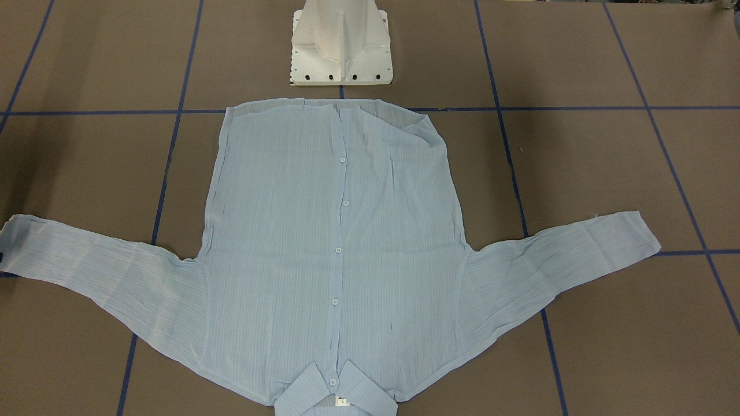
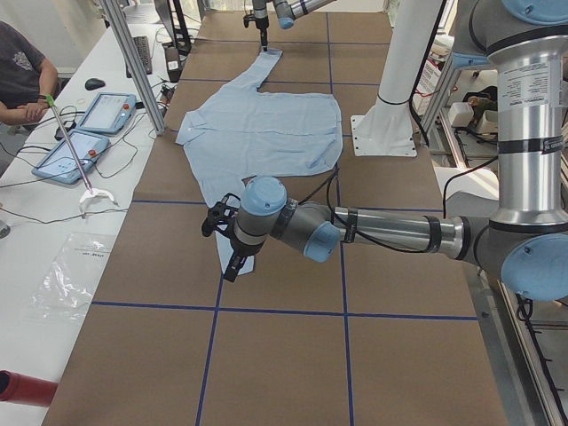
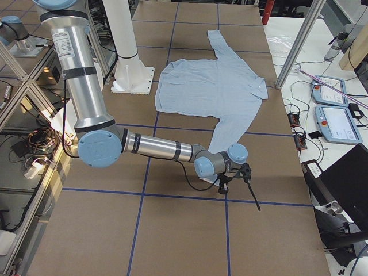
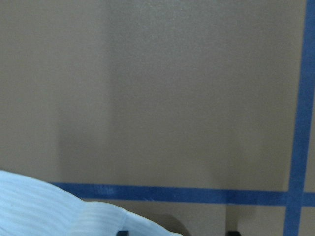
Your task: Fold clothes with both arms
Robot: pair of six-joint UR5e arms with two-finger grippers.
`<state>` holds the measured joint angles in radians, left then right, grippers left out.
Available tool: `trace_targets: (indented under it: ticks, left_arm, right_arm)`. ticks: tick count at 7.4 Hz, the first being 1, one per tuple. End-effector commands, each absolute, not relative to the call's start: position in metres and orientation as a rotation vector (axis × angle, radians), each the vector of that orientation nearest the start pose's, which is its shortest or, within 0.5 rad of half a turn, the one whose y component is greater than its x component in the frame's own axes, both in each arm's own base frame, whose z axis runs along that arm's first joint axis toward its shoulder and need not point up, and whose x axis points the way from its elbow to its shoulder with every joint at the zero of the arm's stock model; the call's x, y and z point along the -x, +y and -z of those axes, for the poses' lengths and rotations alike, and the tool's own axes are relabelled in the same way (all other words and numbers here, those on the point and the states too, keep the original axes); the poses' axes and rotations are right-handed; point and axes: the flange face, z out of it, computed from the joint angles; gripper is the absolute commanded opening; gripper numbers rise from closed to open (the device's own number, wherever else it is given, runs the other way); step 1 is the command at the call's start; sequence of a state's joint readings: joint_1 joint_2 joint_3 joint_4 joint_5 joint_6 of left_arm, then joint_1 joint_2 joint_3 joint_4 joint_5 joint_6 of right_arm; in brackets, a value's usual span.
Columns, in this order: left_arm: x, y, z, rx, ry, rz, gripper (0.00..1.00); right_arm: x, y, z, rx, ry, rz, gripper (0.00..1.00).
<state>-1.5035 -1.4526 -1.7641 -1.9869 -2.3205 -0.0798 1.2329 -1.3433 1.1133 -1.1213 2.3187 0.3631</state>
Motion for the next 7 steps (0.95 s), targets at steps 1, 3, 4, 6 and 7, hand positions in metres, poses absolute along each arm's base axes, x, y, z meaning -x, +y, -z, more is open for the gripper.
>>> trace_targets:
  ticks: [1,3,4,6,7]
  left_arm:
    - [0.035,-0.467,-0.572,-0.413,0.765,-0.171,0.98]
    - [0.035,-0.467,-0.572,-0.414,0.765,-0.171,0.98]
    - [0.035,-0.467,-0.572,-0.414,0.765,-0.171,0.98]
    - [0.035,-0.466,-0.572,-0.413,0.765,-0.171,0.98]
    - [0.035,-0.466,-0.572,-0.413,0.767,-0.171,0.98]
  right_arm:
    - [0.138,-0.578,-0.715,0.061,-0.772,0.065,0.44]
    - [0.139,-0.583,-0.704,0.045,-0.780,0.071,0.00]
    - [0.140,-0.583,-0.705,0.049,-0.780,0.070,0.00]
    - [0.140,-0.585,-0.693,0.035,-0.792,0.076,0.00]
    - [0.141,-0.586,-0.684,0.025,-0.805,0.080,0.00]
